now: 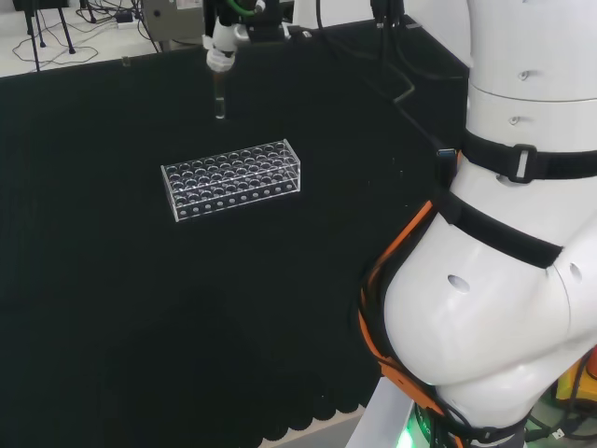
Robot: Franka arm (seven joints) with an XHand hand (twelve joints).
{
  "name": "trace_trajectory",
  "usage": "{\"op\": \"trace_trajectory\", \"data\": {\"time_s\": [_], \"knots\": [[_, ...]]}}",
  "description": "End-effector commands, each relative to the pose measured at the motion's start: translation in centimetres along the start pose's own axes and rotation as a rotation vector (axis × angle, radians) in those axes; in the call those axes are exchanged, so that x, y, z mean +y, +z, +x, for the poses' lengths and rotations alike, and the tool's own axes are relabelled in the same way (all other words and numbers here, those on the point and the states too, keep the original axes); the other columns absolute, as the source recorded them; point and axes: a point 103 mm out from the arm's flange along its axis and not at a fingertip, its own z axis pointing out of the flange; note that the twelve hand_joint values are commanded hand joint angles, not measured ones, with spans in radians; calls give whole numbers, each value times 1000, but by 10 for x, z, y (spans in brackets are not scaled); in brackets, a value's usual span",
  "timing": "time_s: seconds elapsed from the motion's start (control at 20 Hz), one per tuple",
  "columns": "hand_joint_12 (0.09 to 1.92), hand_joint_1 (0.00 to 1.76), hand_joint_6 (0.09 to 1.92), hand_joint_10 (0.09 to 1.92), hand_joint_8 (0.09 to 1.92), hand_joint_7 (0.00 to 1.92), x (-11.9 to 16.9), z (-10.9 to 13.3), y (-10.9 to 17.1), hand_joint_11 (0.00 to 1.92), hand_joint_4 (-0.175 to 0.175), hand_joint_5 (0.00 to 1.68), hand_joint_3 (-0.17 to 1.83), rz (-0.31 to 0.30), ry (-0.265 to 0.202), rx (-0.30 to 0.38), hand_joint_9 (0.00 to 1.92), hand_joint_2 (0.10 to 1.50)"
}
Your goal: Shake the test tube.
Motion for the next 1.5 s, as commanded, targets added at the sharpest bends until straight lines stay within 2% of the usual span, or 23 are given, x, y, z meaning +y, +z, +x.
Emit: {"op": "trace_trajectory", "data": {"time_s": [0.05,0.35,0.55,0.85,1.25,1.5], "knots": [[1146,1427,211,280,425,1738,-10,-44,0,966,-175,1425,224,7,82,-33,1425,819],[1146,1427,213,281,424,1738,-21,-93,-2,966,-175,1425,224,13,185,-62,1425,819],[1146,1427,214,281,425,1738,-21,-103,-7,966,-175,1424,225,5,206,-64,1425,819],[1146,1427,215,282,425,1738,-13,-77,-3,967,-175,1423,225,13,151,-49,1424,819],[1145,1427,217,283,425,1739,0,-23,10,967,-175,1422,225,34,43,-25,1424,819],[1145,1427,218,284,425,1739,6,-10,13,968,-175,1422,225,40,10,-29,1423,819]]}}
